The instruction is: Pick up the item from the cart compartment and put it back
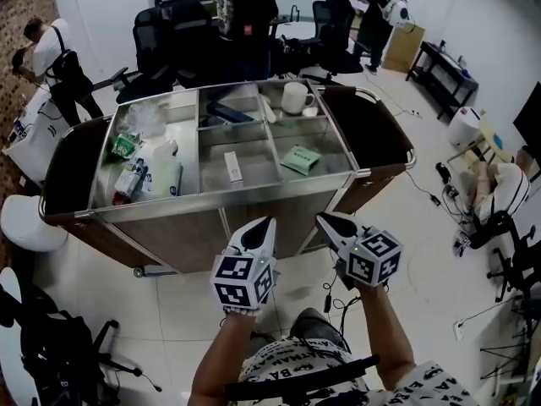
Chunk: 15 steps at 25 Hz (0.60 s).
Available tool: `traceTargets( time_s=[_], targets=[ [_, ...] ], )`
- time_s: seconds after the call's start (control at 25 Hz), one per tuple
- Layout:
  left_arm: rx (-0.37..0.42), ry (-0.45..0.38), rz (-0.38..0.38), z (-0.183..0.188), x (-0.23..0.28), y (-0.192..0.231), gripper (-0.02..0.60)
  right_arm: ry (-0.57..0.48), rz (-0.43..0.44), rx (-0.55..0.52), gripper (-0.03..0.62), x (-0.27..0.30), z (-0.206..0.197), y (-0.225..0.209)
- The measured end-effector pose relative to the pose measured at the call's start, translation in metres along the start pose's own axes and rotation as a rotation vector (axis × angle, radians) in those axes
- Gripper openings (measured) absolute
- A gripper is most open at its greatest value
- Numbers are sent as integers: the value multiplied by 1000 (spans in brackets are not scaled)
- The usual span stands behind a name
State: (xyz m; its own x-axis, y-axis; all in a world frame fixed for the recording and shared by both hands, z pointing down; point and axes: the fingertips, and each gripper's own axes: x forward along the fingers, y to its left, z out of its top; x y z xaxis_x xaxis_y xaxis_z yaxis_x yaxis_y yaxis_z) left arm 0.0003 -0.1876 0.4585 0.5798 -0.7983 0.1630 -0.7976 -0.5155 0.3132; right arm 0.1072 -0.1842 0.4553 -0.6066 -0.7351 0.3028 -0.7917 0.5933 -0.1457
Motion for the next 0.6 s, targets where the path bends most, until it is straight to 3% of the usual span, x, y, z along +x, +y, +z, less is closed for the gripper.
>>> traceTargets(
  time_s=[0.08, 0.16, 0.24, 0.32, 0.44, 0.6],
  targets=[
    [23, -3, -15, 12, 3, 0, 0, 20, -4, -63, 47, 1, 16, -6],
    [30, -6, -28, 24, 9, -1, 0, 70, 6, -135, 200, 7, 30, -12],
    [39, -10, -38, 35, 16, -2, 0, 122, 6, -223, 209, 16, 45, -22],
    [58, -15, -43, 48, 26, -4, 0, 174, 9, -310, 278, 29, 63, -34],
    [70, -18, -47, 64, 43, -5, 0, 248, 21, -399, 295, 49, 88, -55],
    [94, -4, -36, 83, 70, 2, 0, 344, 50, -424, 296, 82, 102, -82]
  ],
)
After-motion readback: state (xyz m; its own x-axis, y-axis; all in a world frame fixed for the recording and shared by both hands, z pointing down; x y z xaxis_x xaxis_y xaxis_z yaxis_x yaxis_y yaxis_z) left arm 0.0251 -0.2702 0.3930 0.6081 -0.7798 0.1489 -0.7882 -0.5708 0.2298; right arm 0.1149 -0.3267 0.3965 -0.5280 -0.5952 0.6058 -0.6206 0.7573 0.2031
